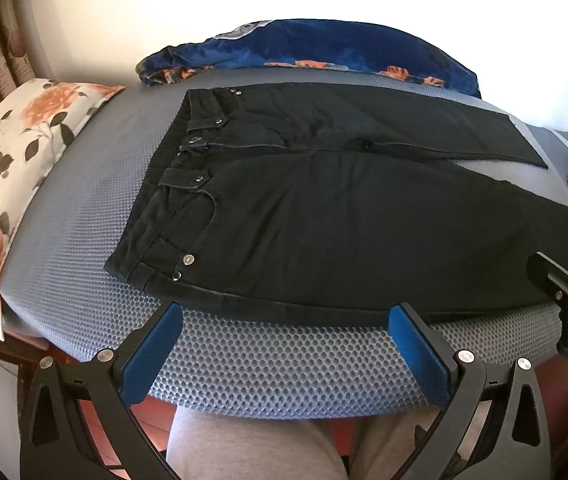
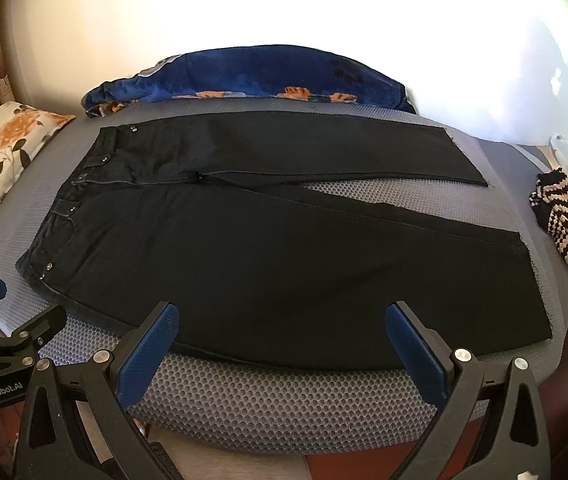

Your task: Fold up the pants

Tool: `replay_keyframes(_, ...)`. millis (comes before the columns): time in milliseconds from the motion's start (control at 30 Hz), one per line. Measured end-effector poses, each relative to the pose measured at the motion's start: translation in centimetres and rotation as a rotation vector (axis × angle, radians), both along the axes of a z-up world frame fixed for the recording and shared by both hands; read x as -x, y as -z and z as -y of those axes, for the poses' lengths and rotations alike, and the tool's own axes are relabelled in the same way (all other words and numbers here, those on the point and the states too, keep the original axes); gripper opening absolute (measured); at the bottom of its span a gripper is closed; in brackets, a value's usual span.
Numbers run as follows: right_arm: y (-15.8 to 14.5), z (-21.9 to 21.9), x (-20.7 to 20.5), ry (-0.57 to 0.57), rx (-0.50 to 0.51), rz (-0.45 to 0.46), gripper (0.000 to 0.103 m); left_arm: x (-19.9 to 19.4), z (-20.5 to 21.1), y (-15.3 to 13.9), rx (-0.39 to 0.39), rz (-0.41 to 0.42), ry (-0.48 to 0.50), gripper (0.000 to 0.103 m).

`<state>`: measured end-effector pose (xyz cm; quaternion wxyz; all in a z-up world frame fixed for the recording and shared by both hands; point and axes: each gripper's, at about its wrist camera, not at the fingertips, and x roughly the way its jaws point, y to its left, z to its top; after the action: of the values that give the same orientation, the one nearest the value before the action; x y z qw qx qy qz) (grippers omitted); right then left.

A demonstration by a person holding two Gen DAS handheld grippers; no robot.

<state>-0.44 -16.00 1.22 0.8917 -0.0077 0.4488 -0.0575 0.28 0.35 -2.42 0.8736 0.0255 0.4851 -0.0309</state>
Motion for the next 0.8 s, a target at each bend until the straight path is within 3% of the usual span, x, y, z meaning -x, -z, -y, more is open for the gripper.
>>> replay_keyframes(800,-0.07,0.89,-0.31,0.027,-0.006,0.0,0.102,-0.6,0.28,-0.47,-0.008,0.015,-0.005,0.102)
